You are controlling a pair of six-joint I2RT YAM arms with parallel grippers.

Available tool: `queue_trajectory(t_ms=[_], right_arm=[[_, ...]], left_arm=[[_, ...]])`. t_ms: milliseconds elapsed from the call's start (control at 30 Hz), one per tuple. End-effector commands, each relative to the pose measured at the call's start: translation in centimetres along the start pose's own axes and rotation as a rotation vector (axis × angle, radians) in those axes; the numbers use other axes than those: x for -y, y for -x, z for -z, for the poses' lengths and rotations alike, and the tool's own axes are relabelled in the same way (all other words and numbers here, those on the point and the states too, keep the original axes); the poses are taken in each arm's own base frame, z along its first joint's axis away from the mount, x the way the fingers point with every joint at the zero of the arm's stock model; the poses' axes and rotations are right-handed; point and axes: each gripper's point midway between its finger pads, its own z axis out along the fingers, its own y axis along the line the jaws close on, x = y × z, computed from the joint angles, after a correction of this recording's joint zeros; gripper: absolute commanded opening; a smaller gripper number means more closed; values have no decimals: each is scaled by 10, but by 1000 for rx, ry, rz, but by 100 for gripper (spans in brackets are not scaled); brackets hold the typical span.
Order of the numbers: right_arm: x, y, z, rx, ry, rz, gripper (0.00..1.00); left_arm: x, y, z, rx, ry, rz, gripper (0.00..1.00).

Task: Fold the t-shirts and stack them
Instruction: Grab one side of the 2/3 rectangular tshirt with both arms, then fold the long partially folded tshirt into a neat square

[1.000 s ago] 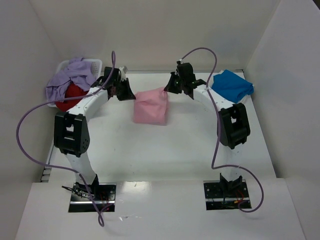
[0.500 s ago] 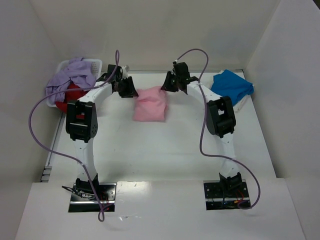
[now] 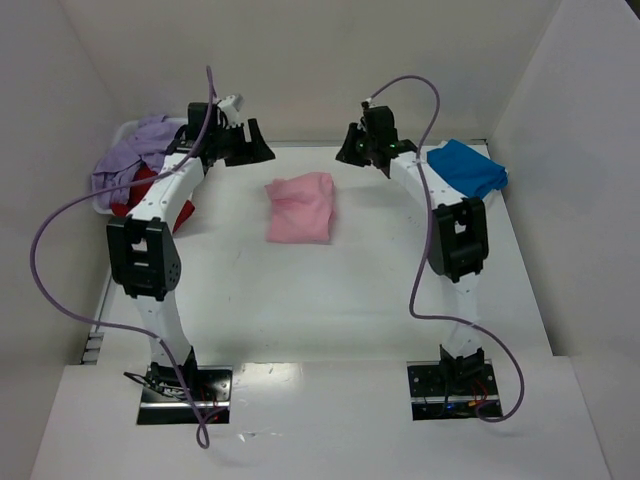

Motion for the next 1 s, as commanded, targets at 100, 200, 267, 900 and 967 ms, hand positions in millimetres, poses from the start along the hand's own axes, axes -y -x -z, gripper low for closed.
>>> queue_trajectory(t_ms=[100,200,267,900,967], right_arm=[[-50,25,82,103,176,-32,0],[-67,-12,77,27,217,-14,0],[-80,-33,71,-13,254,1,0],[-45,-66,-41,-128,167,2,0],[-35,-64,-50,-124,147,-6,0]], left_arm=[[51,-27,27,10,-156,3,37],[54,-51,20,-42,-167,23,16],[42,-71,9,-86,-152,48,6],[-26,-64,-94,-148,-71,97,8],[-32,-60,-102,-144,-57,84,12]])
